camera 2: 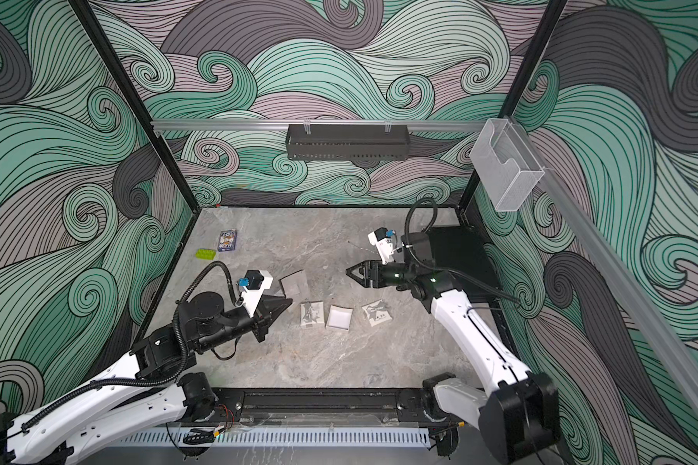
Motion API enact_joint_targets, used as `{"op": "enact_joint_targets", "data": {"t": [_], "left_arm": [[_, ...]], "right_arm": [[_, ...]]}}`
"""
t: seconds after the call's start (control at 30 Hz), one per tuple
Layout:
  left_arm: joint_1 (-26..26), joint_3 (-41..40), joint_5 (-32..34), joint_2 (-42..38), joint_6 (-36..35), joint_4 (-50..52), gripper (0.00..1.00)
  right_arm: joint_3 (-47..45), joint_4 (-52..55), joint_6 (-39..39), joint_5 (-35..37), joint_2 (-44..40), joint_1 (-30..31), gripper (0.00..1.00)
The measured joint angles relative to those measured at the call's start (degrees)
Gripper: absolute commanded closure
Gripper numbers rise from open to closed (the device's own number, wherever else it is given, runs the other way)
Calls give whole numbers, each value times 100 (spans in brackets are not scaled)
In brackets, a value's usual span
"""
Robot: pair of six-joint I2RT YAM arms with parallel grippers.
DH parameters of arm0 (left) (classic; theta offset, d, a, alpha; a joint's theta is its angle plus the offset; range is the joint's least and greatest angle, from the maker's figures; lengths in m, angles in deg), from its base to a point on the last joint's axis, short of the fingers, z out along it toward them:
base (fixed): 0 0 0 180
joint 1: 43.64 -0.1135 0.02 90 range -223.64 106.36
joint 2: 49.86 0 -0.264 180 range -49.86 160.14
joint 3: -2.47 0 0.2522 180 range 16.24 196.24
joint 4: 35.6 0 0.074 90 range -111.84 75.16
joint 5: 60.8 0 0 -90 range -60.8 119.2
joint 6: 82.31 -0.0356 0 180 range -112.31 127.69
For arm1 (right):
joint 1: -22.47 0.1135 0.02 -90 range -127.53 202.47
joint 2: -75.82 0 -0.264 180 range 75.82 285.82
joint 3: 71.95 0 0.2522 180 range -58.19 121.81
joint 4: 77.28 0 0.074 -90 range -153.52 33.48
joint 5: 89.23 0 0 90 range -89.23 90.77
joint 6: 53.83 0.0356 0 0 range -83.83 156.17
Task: Take the necklace out of the lift-off lid jewelry box
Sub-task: Place the inner lining in the jewelry box.
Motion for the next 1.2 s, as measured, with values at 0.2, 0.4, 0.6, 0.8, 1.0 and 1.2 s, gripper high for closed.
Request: {"op": "enact_joint_targets", "data": {"t": [0.2,0.4,0.6,0.8,1.0,1.2], "left_arm": [[-286,114,-1534,393,208,-487,100],[-315,247,-2310,660,223,-575,100],[-315,289,-2492,708,175,-704,100],[-317,289,-2468,776,107,-721,100],[-317,289,-2437,887,79,-782,100],[-317,289,-2365,916,79,-791,75]], "right_arm": [[-87,-710,391,-732,-426,542,30],[-85,-1178,750,-1095,-380,745,30],[-120,-1464,975,-1292,-352,1043,38],[-284,-1620,1161,-1370,-411,1121,57],[-409,-1596,1191,-1373,-577,1167,87],[-568,-1499,1158,-1244,-713,1167,99]]}}
